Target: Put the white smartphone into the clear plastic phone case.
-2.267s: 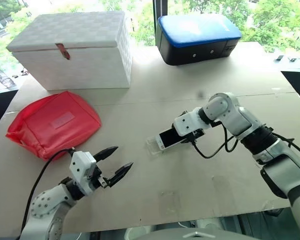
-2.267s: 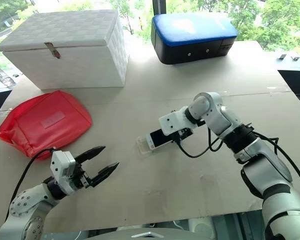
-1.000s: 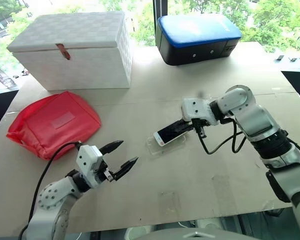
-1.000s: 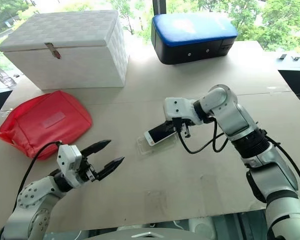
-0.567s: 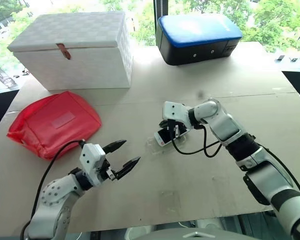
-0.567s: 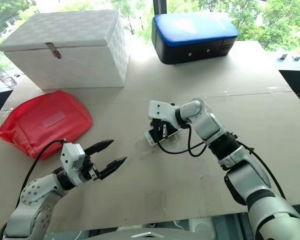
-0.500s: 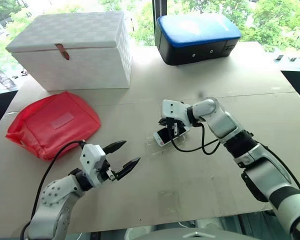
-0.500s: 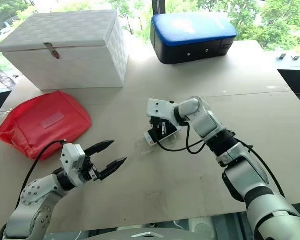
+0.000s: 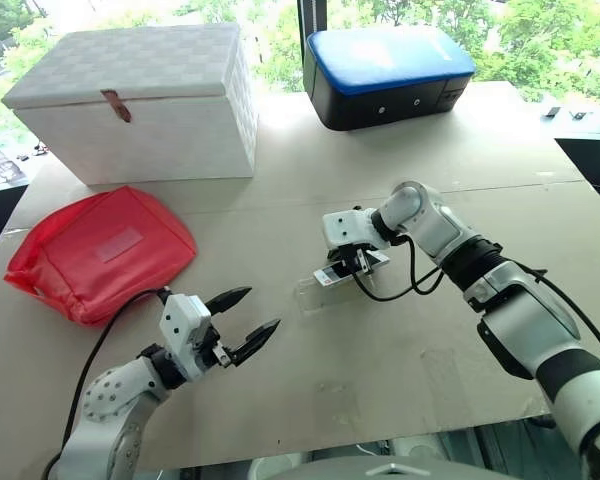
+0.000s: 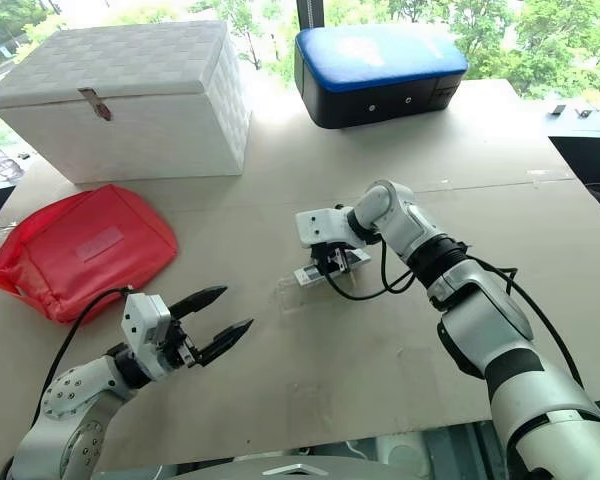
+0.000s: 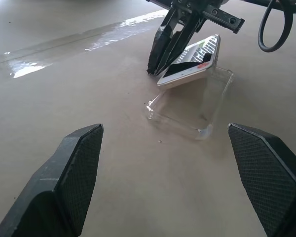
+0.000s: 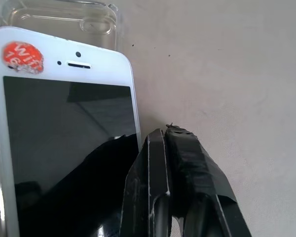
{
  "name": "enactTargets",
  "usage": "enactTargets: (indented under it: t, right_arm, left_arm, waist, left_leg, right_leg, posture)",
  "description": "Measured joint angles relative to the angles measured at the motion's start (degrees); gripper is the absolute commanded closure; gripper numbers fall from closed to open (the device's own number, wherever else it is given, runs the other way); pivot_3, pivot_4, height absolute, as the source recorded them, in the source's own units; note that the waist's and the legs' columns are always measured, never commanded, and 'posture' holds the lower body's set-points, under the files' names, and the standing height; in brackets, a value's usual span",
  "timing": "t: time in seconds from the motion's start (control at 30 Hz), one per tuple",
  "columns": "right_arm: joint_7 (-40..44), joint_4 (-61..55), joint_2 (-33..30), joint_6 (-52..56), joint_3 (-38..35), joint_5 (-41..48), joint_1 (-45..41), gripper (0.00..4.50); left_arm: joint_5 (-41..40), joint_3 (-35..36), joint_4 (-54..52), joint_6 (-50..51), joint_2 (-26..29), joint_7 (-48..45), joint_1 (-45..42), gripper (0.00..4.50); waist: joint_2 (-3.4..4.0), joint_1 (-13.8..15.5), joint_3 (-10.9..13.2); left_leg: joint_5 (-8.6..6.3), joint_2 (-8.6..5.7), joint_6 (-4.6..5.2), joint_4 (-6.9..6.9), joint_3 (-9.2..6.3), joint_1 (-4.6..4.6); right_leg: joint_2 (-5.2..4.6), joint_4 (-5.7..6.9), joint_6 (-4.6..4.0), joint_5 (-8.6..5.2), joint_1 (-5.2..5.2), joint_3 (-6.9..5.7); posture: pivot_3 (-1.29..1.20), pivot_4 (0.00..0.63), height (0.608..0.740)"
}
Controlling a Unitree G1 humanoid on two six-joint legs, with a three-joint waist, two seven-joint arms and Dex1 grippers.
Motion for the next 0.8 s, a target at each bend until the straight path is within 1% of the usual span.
enactTargets:
  t: [0.17, 0.23, 0.33, 0.47, 0.67, 0.8]
  right_arm:
    - [-0.31, -3.82, -0.78, 2.00, -2.73, 1.28, 0.04, 4.47]
    - [-0.66, -5.60, -2.36, 3.53, -5.07, 2.45, 0.02, 4.47]
    - [-0.71, -5.10, -4.38, 2.78, -5.58, 2.51, 0.03, 4.47]
    - [-0.97, -0.01, -6.53, -0.64, -6.12, 1.69, -0.08, 4.47]
    - [-2.01, 10.95, -5.13, -8.62, -5.65, -1.24, -2.28, 4.47]
    - [0.54, 12.52, -4.99, -10.95, -5.44, -1.24, -2.69, 4.47]
  left_arm:
    - [0.04, -0.01, -0.44, -0.02, -0.18, 0.25, 0.16, 0.36]
    - [0.04, -0.01, -0.45, -0.02, -0.19, 0.26, 0.17, 0.36]
    - [0.05, -0.03, -0.45, -0.02, -0.17, 0.12, 0.11, 0.36]
    - [0.05, -0.06, -0.27, -0.03, 0.05, -0.36, -1.02, 0.36]
    - [0.05, -0.14, 0.38, -0.02, 0.53, -1.28, -2.57, 0.36]
    - [0.02, 0.03, 0.54, -0.01, 0.96, -1.47, -1.72, 0.36]
  waist:
    - [0.01, 0.03, 0.01]
    - [0.01, 0.13, 0.00]
    - [0.01, 0.19, 0.01]
    - [0.01, 0.11, 0.01]
    - [0.02, -0.27, 0.01]
    - [0.02, -0.19, 0.01]
  left_leg:
    - [0.00, 0.00, 0.00, 0.00, 0.00, -0.02]
    - [0.00, -0.01, 0.00, 0.00, 0.00, -0.02]
    - [0.00, -0.01, 0.00, 0.00, 0.00, -0.01]
    - [0.00, -0.01, 0.00, 0.00, 0.01, -0.01]
    - [0.00, 0.02, 0.00, -0.07, 0.09, 0.02]
    - [0.00, 0.01, 0.00, -0.07, 0.10, 0.02]
  right_leg:
    - [0.00, 0.00, 0.00, 0.00, -0.01, 0.00]
    - [-0.01, 0.00, 0.00, 0.00, 0.00, 0.00]
    - [-0.02, -0.01, 0.00, 0.00, 0.00, 0.00]
    - [-0.01, -0.01, 0.00, 0.00, 0.00, 0.00]
    - [0.01, -0.01, 0.00, 0.00, -0.02, 0.09]
    - [0.00, -0.04, 0.00, 0.00, -0.02, 0.09]
  posture:
    - [0.00, 0.150, 0.740]
    - [0.00, 0.150, 0.740]
    - [0.00, 0.150, 0.740]
    - [0.00, 0.150, 0.740]
    - [0.00, 0.150, 0.740]
    - [0.00, 0.150, 0.740]
